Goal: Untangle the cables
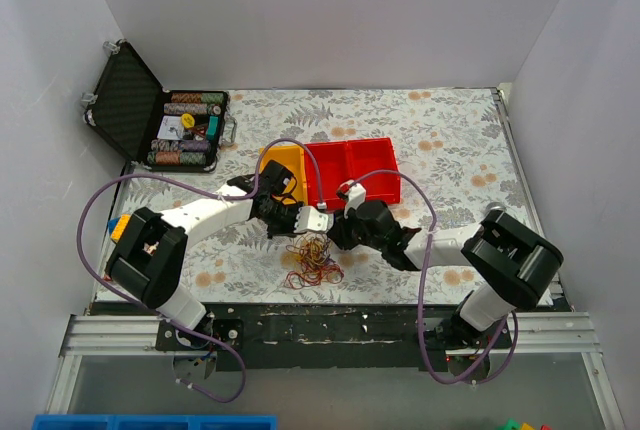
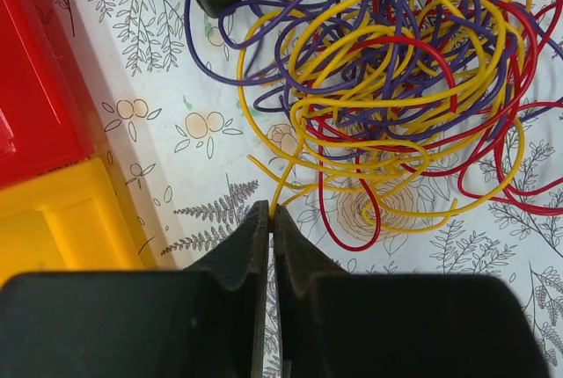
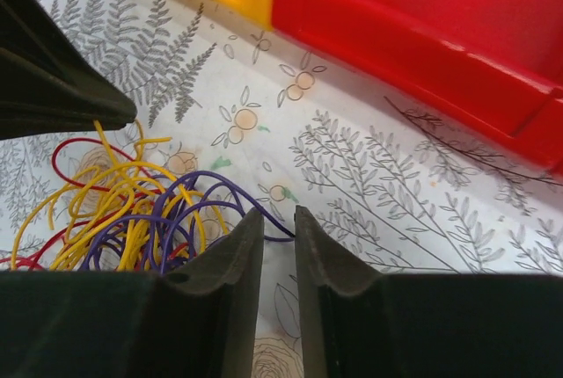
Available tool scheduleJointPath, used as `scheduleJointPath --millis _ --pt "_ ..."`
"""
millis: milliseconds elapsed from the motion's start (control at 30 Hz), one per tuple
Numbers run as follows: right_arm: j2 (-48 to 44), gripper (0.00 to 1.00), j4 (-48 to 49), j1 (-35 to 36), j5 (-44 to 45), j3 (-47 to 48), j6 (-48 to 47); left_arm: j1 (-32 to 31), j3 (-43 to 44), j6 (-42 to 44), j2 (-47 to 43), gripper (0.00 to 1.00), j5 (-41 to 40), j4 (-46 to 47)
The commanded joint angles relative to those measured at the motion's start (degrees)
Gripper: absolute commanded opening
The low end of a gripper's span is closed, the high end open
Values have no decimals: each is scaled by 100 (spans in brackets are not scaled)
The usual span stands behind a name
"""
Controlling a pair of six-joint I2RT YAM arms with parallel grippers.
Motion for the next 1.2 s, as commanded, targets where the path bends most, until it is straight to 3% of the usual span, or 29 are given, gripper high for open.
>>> scheduleJointPath --millis 0,67,133,333,667,933,1167 --pt "118 22 633 -9 -570 50 97 -43 -25 13 -130 0 -11 111" --pt "92 15 713 -9 -579 -55 106 -43 -43 4 -156 0 -20 120" --pt "31 1 713 -9 -509 -143 106 -43 -78 -22 -200 0 -46 120" --pt "-478 1 407 -18 0 -328 88 -43 -25 -268 -489 0 -169 -64" --pt "-2560 1 -1614 0 1836 -618 413 132 282 -1111 -1746 0 -485 -1039" --pt "-4222 1 -3828 -9 3629 -504 1221 896 476 -1482 -2625 0 -582 -1891" --pt "-4996 1 -4858 0 4149 -293 1521 1494 467 -1192 -3389 0 -845 -2648"
